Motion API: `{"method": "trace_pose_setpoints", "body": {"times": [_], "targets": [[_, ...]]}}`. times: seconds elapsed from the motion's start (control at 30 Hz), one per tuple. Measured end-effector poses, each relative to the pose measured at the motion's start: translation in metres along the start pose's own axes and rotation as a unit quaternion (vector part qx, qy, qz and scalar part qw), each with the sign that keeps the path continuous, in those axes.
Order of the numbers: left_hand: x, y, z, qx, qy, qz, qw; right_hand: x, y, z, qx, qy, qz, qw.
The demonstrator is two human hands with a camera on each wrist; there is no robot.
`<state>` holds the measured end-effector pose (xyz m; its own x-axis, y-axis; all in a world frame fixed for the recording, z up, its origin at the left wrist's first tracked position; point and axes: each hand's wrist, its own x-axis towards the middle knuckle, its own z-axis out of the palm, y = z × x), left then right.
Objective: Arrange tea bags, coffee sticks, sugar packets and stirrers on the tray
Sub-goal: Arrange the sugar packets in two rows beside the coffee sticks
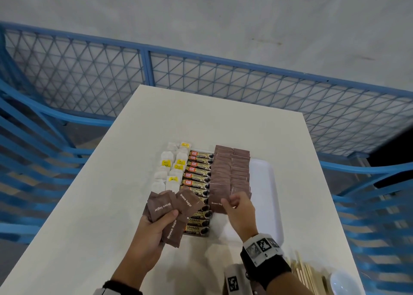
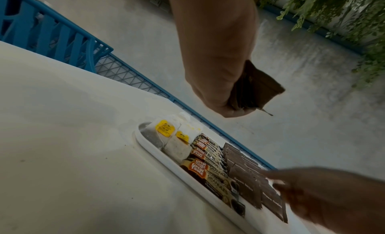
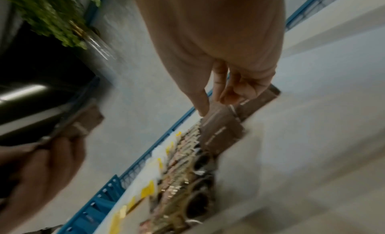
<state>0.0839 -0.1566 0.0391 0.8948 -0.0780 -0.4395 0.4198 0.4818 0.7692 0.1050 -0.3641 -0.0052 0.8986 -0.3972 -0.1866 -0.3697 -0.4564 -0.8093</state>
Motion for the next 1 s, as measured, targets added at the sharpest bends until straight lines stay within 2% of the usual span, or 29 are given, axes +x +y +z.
{"method": "trace_pose_setpoints", "body": {"times": [0.07, 0.13, 0.2, 0.27, 0.43, 0.6, 0.8, 0.9, 1.0], "targets": [[0.002, -0.001, 0.001, 0.000, -0.001, -0.002, 1.000, -0.011, -0.021, -0.001, 0.014, -0.066, -0.027, 0.997], [0.001, -0.001, 0.002, -0.002, -0.002, -0.003, 1.000, -0.023, -0.039, 0.002, 0.055, -0.163, -0.028, 0.985], [0.000, 0.000, 0.002, -0.013, -0.015, 0.006, 1.000, -0.031, -0.048, 0.007, 0.100, -0.227, -0.017, 0.969], [0.000, -0.001, 0.001, -0.009, -0.026, 0.009, 1.000, -0.037, -0.053, 0.009, 0.130, -0.257, -0.006, 0.957], [-0.002, -0.001, 0.001, 0.003, -0.020, 0.007, 1.000, -0.041, -0.053, 0.009, 0.188, -0.280, -0.005, 0.941], [0.000, -0.004, -0.001, 0.008, -0.016, -0.012, 1.000, -0.031, -0.045, 0.001, 0.320, -0.240, 0.067, 0.914], [0.000, -0.001, 0.002, -0.013, -0.036, -0.006, 0.999, -0.009, -0.012, -0.015, 0.365, -0.124, 0.104, 0.917], [0.000, 0.000, 0.001, -0.010, -0.034, -0.011, 0.999, -0.001, 0.007, -0.026, 0.364, -0.051, 0.131, 0.921], [0.001, -0.001, 0.002, -0.003, -0.032, -0.013, 0.999, 0.007, 0.027, -0.033, 0.260, 0.015, 0.174, 0.950]]}}
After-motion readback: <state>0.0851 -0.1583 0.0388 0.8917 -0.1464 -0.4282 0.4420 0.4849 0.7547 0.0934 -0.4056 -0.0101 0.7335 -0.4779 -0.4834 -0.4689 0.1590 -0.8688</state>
